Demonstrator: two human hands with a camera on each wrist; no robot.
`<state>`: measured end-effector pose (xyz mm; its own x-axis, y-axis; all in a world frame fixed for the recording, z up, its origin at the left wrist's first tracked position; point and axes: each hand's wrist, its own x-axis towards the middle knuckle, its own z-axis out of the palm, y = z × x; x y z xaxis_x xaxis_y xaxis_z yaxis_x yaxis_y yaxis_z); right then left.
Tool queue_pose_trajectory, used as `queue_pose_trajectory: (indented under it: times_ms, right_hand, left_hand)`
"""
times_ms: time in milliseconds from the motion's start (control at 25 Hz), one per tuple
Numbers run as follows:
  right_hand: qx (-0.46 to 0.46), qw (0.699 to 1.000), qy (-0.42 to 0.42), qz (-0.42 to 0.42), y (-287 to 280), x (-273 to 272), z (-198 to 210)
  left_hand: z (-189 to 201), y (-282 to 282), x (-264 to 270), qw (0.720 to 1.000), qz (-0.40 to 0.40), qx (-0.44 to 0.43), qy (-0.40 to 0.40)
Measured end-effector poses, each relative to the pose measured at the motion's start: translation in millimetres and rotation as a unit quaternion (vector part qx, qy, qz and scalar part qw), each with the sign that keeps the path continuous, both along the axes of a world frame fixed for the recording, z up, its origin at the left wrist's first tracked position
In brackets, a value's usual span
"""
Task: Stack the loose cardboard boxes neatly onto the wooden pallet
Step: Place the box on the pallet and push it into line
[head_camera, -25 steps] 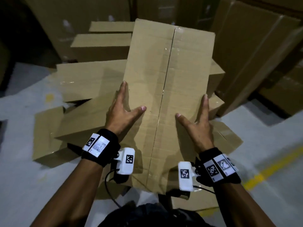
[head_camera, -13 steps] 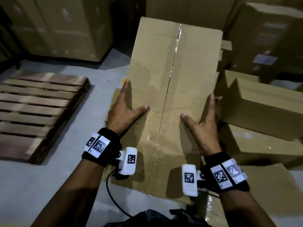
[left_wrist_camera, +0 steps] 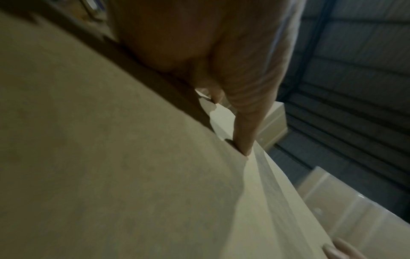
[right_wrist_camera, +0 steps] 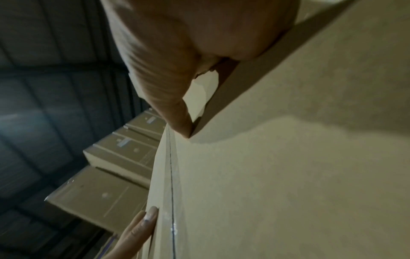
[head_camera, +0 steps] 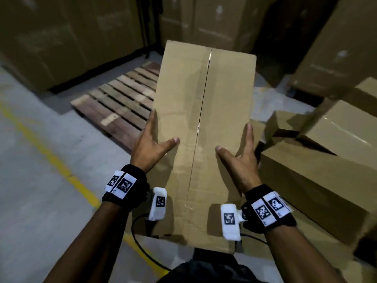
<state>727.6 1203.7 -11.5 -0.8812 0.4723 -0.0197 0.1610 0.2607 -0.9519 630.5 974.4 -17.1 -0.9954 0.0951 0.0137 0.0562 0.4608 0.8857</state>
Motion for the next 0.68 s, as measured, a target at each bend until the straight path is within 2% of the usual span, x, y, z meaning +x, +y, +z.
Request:
queue_pose_trajectory:
  times_ms: [160, 320, 480, 680]
  right_hand:
    - [-0.014, 0.996, -0.004, 0.094, -62, -86, -20]
    - [-0.045, 0.985, -0.026, 0.164, -110, -171, -39]
    - [-0.072, 0.969, -0.03, 0.235, -158, -266, -40]
    - [-0.079, 0.95, -0.036, 0.301, -216, -370, -37]
  left_hand:
    - [-15, -75, -37, 0.994, 0.103, -0.028, -0.013]
    - [-27, -128, -85, 0.984, 0.175, 0.0, -0.03]
    - [-28, -173, -152, 0.969, 0.24, -0.027, -0.046]
    - [-30, -224, -221, 0.952, 0.303, 0.022, -0.031]
